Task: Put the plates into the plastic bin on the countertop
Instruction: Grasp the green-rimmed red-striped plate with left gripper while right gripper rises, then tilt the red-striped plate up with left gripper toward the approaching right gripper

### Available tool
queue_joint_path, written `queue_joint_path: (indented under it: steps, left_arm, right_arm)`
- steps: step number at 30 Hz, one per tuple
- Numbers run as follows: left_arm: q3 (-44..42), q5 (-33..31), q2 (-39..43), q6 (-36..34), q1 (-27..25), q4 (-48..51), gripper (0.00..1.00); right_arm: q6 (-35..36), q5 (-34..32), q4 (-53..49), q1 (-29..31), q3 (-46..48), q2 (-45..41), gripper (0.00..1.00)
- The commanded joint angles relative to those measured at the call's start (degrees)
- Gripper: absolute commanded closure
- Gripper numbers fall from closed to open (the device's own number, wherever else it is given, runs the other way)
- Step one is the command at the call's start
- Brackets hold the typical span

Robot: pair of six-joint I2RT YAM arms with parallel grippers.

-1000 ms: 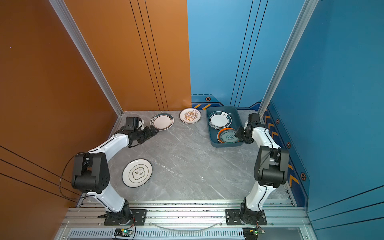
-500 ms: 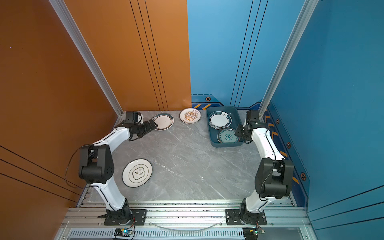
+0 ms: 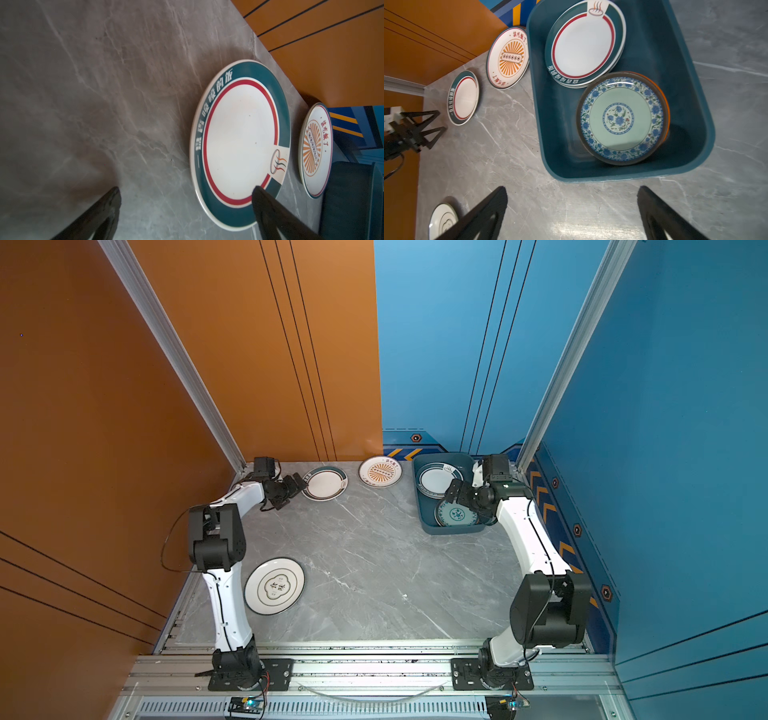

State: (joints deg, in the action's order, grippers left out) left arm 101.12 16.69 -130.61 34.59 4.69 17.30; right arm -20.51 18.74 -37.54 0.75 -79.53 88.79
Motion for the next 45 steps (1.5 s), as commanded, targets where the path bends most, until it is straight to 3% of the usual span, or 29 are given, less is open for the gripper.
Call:
queue_joint_path:
  steps: [1,5,12,27,29,30,40,45]
  left_arm:
    - [4.14,2.02,-2.76,1.32,-0.19,0.45,0.02]
    - [6.97,2.44,-5.95,2.17,-0.48,0.45,0.01]
    - [10.48,3.78,-10.25,3.06,-1.58,0.45,0.12]
    - [9.27,7.09,-13.01,4.61,-2.67,-2.88,0.77]
    - [8.89,7.07,-13.01,4.65,-2.58,-2.96,0.96]
    - [8.55,6.91,-12.92,4.62,-2.49,-2.97,1.00]
    - [3.25,8.22,-10.09,4.70,-2.24,-5.55,1.00]
    - [-7.01,9.79,-2.09,4.52,-2.67,-11.04,1.00]
  right_arm:
    - [-1.46,3.60,1.77,1.14,1.01,-1.85,0.00]
    - [-1.46,3.15,1.78,2.30,1.22,-1.87,0.00]
    - [-1.37,2.25,1.77,2.57,1.89,-2.32,0.00]
    - [-1.72,2.18,2.21,2.41,1.74,-1.61,0.01]
    - [-1.72,2.44,2.28,2.50,1.83,-1.35,0.02]
    - [-1.72,2.55,2.30,2.48,1.96,-1.20,0.01]
    - [-1.90,3.50,2.73,3.24,2.18,-0.92,0.02]
    - [-3.04,10.22,5.94,5.19,3.00,0.00,0.01]
